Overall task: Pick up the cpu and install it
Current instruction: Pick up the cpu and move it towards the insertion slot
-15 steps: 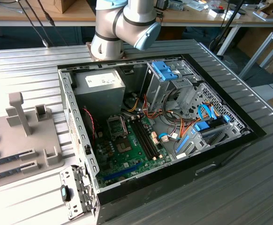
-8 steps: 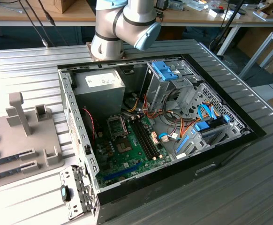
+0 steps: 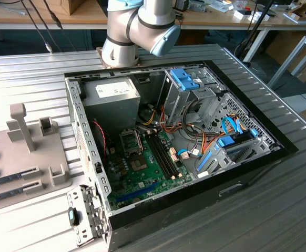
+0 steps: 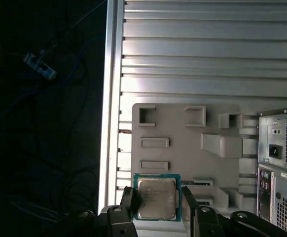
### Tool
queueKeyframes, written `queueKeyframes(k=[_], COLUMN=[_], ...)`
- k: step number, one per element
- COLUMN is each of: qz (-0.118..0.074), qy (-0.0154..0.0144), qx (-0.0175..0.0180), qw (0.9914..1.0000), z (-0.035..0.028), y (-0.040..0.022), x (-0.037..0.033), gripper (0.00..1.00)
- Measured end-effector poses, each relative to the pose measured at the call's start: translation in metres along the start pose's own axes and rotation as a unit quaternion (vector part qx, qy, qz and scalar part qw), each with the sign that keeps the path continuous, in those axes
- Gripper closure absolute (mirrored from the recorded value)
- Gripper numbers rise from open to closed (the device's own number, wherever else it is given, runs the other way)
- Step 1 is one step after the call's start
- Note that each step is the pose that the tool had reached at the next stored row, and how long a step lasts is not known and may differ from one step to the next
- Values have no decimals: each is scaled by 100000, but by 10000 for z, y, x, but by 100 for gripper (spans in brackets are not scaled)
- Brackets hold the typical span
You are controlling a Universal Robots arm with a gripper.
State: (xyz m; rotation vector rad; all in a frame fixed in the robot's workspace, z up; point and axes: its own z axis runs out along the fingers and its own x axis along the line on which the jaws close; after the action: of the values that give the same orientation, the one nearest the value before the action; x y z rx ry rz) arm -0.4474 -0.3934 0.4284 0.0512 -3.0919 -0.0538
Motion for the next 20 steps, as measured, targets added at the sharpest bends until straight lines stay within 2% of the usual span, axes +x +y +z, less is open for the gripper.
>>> queueKeyframes(k=[11, 20], qz=[0, 0], qy=[-6, -2], qx=[-2, -12], qw=[100000, 100000], z=[-57, -56], y=[2, -4], x=[3, -13], gripper=[53, 53])
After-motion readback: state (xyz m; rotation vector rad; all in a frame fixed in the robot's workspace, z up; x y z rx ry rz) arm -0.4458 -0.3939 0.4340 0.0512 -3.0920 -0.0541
